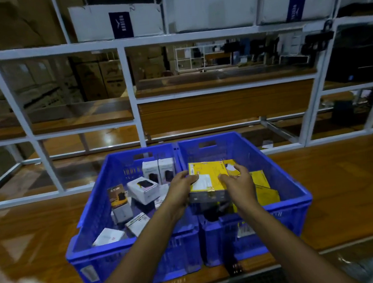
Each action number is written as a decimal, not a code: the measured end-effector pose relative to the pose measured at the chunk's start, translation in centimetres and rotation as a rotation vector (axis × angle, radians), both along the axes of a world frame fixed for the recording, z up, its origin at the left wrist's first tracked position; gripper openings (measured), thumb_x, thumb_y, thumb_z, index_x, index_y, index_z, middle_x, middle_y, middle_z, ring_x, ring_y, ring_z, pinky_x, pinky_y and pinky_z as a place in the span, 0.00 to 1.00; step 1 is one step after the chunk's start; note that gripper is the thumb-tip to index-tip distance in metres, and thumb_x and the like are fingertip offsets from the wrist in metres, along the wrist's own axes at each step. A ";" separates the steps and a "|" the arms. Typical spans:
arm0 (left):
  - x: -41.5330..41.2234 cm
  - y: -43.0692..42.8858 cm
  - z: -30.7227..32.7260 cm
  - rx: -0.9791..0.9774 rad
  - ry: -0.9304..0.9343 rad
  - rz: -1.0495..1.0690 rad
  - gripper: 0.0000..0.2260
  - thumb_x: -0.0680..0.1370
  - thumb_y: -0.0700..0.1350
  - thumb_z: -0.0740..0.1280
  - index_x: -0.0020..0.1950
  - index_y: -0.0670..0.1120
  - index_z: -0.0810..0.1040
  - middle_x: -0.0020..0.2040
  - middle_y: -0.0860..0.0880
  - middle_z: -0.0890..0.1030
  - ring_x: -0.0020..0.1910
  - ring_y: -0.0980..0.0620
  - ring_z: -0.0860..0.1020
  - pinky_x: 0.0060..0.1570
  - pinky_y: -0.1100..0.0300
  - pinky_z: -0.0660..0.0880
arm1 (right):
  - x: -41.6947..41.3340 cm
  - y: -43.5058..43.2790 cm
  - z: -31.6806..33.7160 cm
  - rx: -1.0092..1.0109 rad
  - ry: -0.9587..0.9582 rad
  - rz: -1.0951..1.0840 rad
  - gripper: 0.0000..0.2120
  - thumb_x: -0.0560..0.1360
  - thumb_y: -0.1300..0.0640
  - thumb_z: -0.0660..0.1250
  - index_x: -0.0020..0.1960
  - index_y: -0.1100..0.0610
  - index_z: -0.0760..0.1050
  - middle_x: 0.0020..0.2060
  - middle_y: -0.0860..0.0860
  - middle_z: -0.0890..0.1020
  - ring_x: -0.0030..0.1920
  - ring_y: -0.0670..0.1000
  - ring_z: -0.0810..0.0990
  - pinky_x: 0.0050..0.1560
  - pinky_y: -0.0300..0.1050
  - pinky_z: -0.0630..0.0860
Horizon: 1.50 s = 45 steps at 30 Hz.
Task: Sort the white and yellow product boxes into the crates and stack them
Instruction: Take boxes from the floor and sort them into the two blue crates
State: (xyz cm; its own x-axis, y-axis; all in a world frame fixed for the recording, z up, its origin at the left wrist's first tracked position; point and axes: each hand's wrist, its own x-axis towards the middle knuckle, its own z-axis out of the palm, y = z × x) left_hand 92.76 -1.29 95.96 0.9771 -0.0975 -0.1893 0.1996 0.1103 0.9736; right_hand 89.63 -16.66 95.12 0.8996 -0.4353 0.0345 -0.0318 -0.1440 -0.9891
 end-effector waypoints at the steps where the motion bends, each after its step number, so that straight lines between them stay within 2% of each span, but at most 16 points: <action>1: 0.2 -0.9 -0.1 0.033 0.003 -0.014 0.14 0.80 0.41 0.66 0.65 0.42 0.74 0.52 0.43 0.84 0.41 0.46 0.83 0.36 0.56 0.79 | 0.1 -1.0 0.0 -0.011 0.017 -0.016 0.30 0.76 0.53 0.71 0.75 0.53 0.65 0.62 0.57 0.78 0.52 0.55 0.77 0.50 0.51 0.73; 5: 0.6 -4.1 -0.3 0.149 -0.021 -0.068 0.07 0.81 0.41 0.65 0.59 0.44 0.73 0.44 0.49 0.80 0.31 0.56 0.79 0.25 0.66 0.73 | 0.7 -4.3 -0.1 -0.056 0.083 -0.028 0.28 0.75 0.54 0.70 0.73 0.54 0.68 0.52 0.51 0.80 0.46 0.53 0.77 0.49 0.51 0.76; 6: 0.8 -4.7 -0.3 0.176 -0.039 -0.071 0.07 0.82 0.40 0.64 0.59 0.46 0.72 0.44 0.50 0.79 0.34 0.56 0.79 0.26 0.67 0.74 | 0.9 -4.9 -0.1 -0.079 0.105 -0.011 0.26 0.75 0.54 0.70 0.71 0.54 0.70 0.52 0.51 0.80 0.46 0.53 0.78 0.50 0.52 0.78; 9: 2.0 -6.0 -1.4 0.263 -0.063 -0.085 0.16 0.81 0.40 0.65 0.69 0.41 0.71 0.59 0.45 0.79 0.50 0.46 0.80 0.49 0.56 0.78 | 1.7 -6.4 -0.6 -0.176 0.186 0.061 0.23 0.76 0.53 0.69 0.69 0.56 0.72 0.62 0.55 0.79 0.54 0.56 0.79 0.53 0.51 0.76; 12: 2.2 -7.0 -2.2 0.432 -0.106 -0.014 0.20 0.81 0.41 0.64 0.73 0.40 0.67 0.54 0.42 0.77 0.40 0.48 0.76 0.39 0.57 0.72 | 2.7 -7.2 -1.4 -0.218 0.158 0.109 0.22 0.76 0.53 0.70 0.68 0.56 0.73 0.63 0.55 0.79 0.59 0.57 0.78 0.55 0.50 0.75; 13: 2.2 -7.2 -2.3 0.481 -0.139 0.031 0.19 0.81 0.40 0.64 0.71 0.41 0.68 0.52 0.42 0.77 0.39 0.49 0.75 0.38 0.58 0.70 | 3.0 -7.4 -1.6 -0.236 0.121 0.123 0.20 0.76 0.53 0.71 0.67 0.56 0.75 0.61 0.55 0.80 0.59 0.57 0.79 0.55 0.50 0.75; 15: 2.1 -7.3 -2.3 0.537 -0.193 0.106 0.17 0.80 0.40 0.64 0.69 0.41 0.71 0.57 0.44 0.78 0.49 0.48 0.77 0.44 0.58 0.71 | 3.3 -7.4 -2.0 -0.282 0.062 0.125 0.15 0.77 0.49 0.70 0.60 0.56 0.80 0.54 0.53 0.84 0.55 0.56 0.81 0.53 0.51 0.77; 19: 2.0 -7.0 -3.6 0.772 -0.299 0.079 0.16 0.82 0.42 0.62 0.69 0.41 0.72 0.65 0.42 0.77 0.60 0.45 0.77 0.55 0.55 0.74 | 3.6 -7.5 -3.5 -0.457 0.037 0.123 0.12 0.79 0.49 0.65 0.41 0.54 0.81 0.36 0.49 0.83 0.38 0.52 0.80 0.38 0.49 0.76; 23: 2.1 -7.6 -5.2 1.019 -0.389 -0.008 0.16 0.82 0.44 0.60 0.69 0.43 0.73 0.66 0.44 0.78 0.64 0.44 0.76 0.60 0.52 0.75 | 4.1 -7.4 -4.6 -0.580 0.053 0.182 0.12 0.78 0.50 0.64 0.38 0.51 0.79 0.34 0.47 0.82 0.38 0.53 0.79 0.44 0.52 0.78; 26: 2.3 -8.4 -5.8 1.201 -0.374 -0.124 0.10 0.81 0.44 0.58 0.55 0.42 0.77 0.50 0.43 0.80 0.54 0.39 0.78 0.47 0.51 0.74 | 4.1 -7.5 -4.9 -0.646 0.077 0.221 0.11 0.78 0.48 0.63 0.41 0.49 0.81 0.39 0.45 0.83 0.43 0.53 0.80 0.53 0.53 0.75; 29: 1.6 -8.9 -5.7 1.306 -0.381 -0.186 0.10 0.79 0.47 0.58 0.39 0.44 0.64 0.33 0.47 0.64 0.36 0.42 0.69 0.35 0.52 0.64 | 4.1 -7.7 -4.9 -0.643 0.077 0.231 0.11 0.79 0.48 0.62 0.44 0.49 0.82 0.42 0.47 0.84 0.46 0.55 0.79 0.56 0.52 0.71; 32: 1.4 -9.2 -5.4 1.269 -0.390 -0.180 0.10 0.73 0.50 0.56 0.37 0.45 0.62 0.32 0.45 0.63 0.34 0.44 0.64 0.34 0.54 0.59 | 3.7 -7.7 -4.8 -0.624 0.063 0.228 0.11 0.79 0.48 0.62 0.46 0.49 0.81 0.44 0.49 0.84 0.48 0.56 0.79 0.55 0.53 0.67; 35: 1.8 -8.7 -6.0 1.222 -0.347 -0.129 0.09 0.75 0.45 0.57 0.44 0.41 0.73 0.40 0.41 0.76 0.38 0.41 0.73 0.37 0.51 0.72 | 3.3 -7.6 -4.8 -0.689 0.022 0.252 0.10 0.79 0.48 0.62 0.51 0.51 0.81 0.52 0.51 0.82 0.56 0.57 0.78 0.57 0.55 0.67; 39: 0.7 -8.4 -6.2 1.206 -0.396 -0.066 0.10 0.80 0.47 0.61 0.49 0.43 0.78 0.44 0.43 0.81 0.41 0.44 0.77 0.41 0.48 0.77 | 3.5 -7.2 -5.1 -0.999 0.156 0.520 0.15 0.79 0.48 0.59 0.62 0.50 0.76 0.77 0.52 0.63 0.77 0.59 0.57 0.70 0.72 0.55; 42: -0.9 -8.6 -6.3 1.237 -0.404 0.021 0.13 0.80 0.48 0.58 0.47 0.42 0.78 0.41 0.41 0.79 0.37 0.42 0.75 0.39 0.45 0.76 | 3.9 -6.6 -5.1 -1.137 0.257 0.718 0.22 0.80 0.48 0.55 0.73 0.48 0.66 0.72 0.53 0.70 0.73 0.63 0.64 0.67 0.80 0.44; 45: -2.4 -8.7 -6.6 1.282 -0.427 0.033 0.14 0.82 0.49 0.56 0.46 0.44 0.77 0.39 0.43 0.79 0.35 0.43 0.74 0.37 0.46 0.75 | 3.8 -6.6 -4.7 -1.155 0.297 0.750 0.26 0.81 0.48 0.53 0.78 0.48 0.59 0.68 0.53 0.75 0.71 0.63 0.67 0.67 0.81 0.40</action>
State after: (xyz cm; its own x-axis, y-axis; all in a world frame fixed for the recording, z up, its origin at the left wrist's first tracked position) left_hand 90.33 -9.99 89.35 0.9804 -0.0580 0.1881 -0.1269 -0.9166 0.3792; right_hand 93.47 -23.21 90.44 0.9386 0.2871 -0.1912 0.2300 -0.9339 -0.2737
